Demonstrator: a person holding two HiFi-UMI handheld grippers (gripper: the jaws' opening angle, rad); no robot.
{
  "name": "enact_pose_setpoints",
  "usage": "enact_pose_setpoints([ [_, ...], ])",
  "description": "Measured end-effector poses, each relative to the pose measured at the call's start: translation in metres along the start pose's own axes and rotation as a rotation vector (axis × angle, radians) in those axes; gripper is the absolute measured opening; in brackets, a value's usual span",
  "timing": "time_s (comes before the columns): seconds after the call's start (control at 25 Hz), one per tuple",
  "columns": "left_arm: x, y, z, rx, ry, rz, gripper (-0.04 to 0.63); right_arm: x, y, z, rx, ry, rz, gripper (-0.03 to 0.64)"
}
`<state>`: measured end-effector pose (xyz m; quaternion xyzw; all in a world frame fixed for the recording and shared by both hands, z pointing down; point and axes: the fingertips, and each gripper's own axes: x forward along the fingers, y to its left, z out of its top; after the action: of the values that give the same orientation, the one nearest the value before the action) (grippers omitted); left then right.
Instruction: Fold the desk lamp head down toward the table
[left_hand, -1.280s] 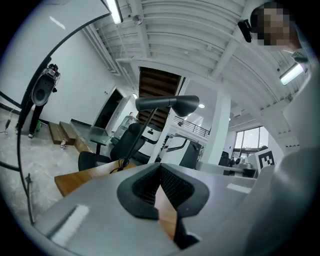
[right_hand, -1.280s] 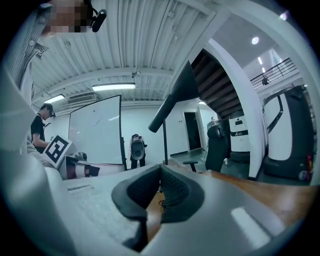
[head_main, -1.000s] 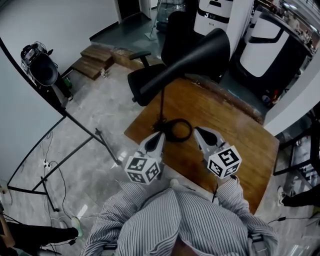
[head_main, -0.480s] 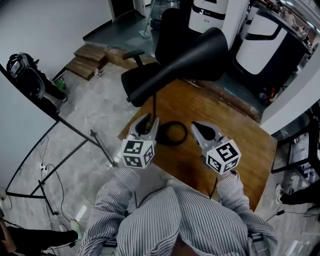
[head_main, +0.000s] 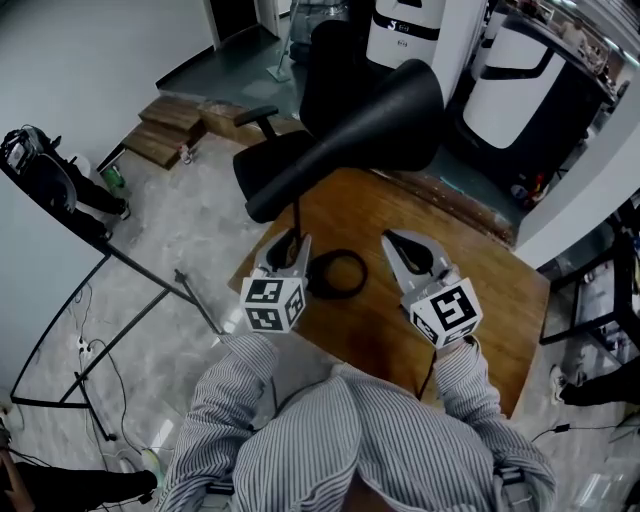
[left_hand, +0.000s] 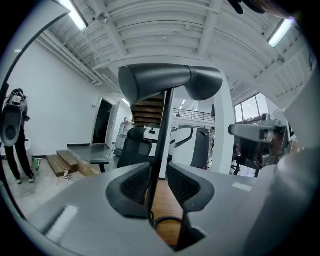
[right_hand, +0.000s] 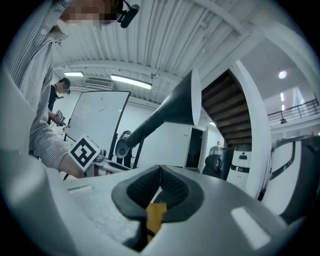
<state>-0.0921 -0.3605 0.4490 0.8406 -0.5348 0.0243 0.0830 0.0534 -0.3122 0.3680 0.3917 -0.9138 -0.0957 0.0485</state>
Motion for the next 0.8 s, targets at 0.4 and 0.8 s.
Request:
enact_pose_setpoints([
  [0.4, 0.008, 0.001, 0.006, 0.017, -0.003, 0.021, 0.054, -0.003, -0.038, 0.081, -0.147, -0.128, -0.068, 0.023],
  [0.8, 0.006, 0.002, 0.006, 0.012, -0.007, 0.018, 0.054, 0.003, -0.055, 0.107, -0.138, -0.203, -0.062, 0.081],
])
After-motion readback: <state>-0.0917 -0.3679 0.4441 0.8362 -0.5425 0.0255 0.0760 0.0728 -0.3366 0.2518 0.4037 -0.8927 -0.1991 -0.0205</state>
